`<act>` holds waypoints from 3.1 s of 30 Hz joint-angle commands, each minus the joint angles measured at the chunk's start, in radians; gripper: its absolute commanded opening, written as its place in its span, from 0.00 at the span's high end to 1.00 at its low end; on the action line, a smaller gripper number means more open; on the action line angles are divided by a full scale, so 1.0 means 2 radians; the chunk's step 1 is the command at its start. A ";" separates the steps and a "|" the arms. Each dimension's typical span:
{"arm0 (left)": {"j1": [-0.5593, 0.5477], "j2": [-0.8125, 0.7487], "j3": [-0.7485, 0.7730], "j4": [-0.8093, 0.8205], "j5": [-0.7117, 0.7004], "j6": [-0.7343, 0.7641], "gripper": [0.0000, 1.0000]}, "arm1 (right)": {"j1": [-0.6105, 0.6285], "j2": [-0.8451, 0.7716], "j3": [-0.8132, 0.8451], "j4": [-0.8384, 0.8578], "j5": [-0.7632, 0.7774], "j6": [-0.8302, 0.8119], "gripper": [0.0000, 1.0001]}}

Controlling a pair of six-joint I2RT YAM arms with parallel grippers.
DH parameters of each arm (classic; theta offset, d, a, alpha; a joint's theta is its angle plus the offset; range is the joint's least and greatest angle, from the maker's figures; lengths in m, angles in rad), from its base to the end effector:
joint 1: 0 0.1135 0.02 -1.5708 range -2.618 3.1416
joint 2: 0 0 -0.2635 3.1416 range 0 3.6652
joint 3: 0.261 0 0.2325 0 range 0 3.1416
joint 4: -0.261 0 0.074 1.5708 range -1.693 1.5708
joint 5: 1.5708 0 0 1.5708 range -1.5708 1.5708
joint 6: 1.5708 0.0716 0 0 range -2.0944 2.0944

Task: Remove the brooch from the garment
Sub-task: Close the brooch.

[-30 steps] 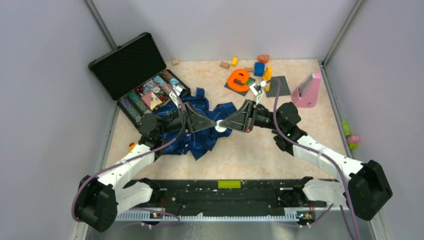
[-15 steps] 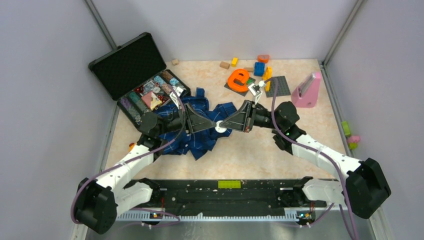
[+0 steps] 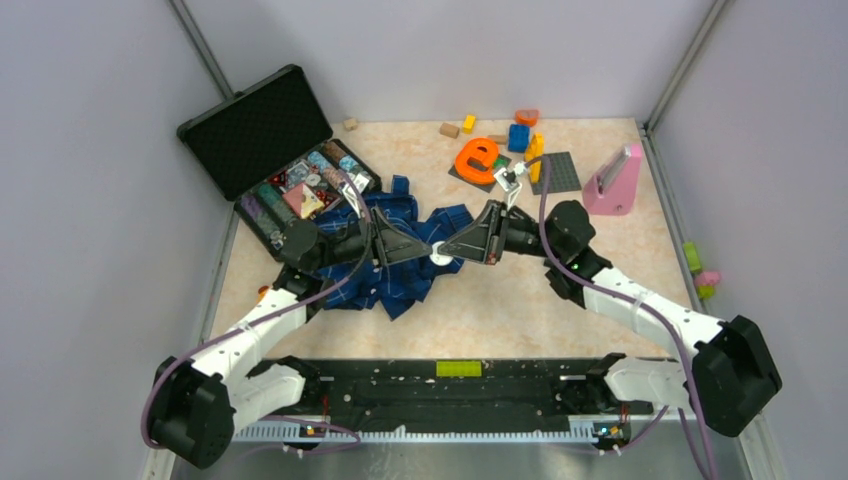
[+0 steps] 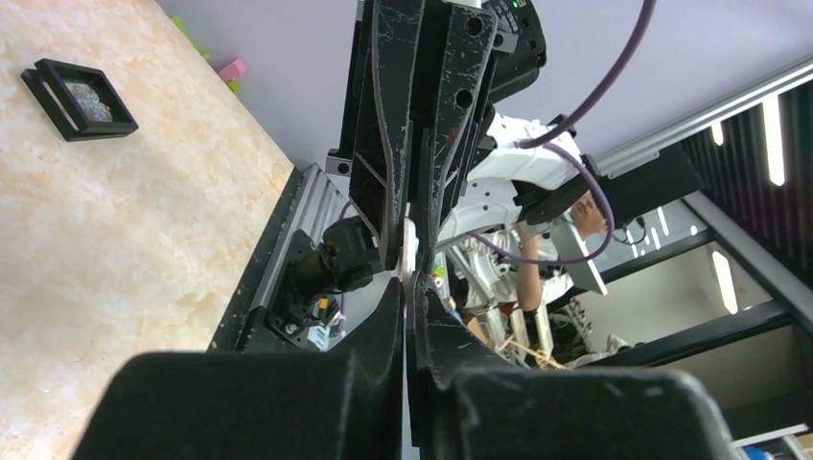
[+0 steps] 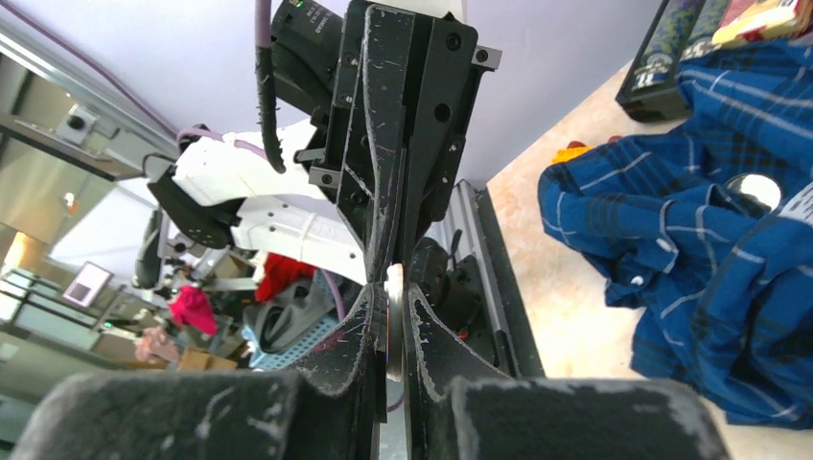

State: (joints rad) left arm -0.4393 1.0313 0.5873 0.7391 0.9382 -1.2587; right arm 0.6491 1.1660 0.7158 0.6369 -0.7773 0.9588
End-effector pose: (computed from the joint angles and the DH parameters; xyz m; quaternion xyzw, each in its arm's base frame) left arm 0.1787 -0.1478 0.3311 0.1216 0.6319 -0.7158 0.2714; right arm 0.1827 0.2017 0.3352 -0.1972 0.6285 0.6809 0.3203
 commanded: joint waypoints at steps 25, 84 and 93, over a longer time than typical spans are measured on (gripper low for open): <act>-0.025 0.027 -0.014 0.180 -0.031 -0.184 1.00 | 0.054 0.000 0.013 -0.014 0.148 -0.224 1.00; 0.012 0.029 -0.023 0.114 0.019 -0.068 0.59 | 0.012 0.030 -0.019 0.101 0.077 -0.047 0.98; 0.013 0.022 -0.023 0.075 0.014 -0.027 0.83 | 0.011 0.061 -0.019 0.155 0.063 0.025 1.00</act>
State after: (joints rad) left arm -0.4126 1.0958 0.5335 0.8619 0.9348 -1.3567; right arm 0.6838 1.2594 0.6804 0.8524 -0.6365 0.9344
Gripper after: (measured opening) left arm 0.221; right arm 0.067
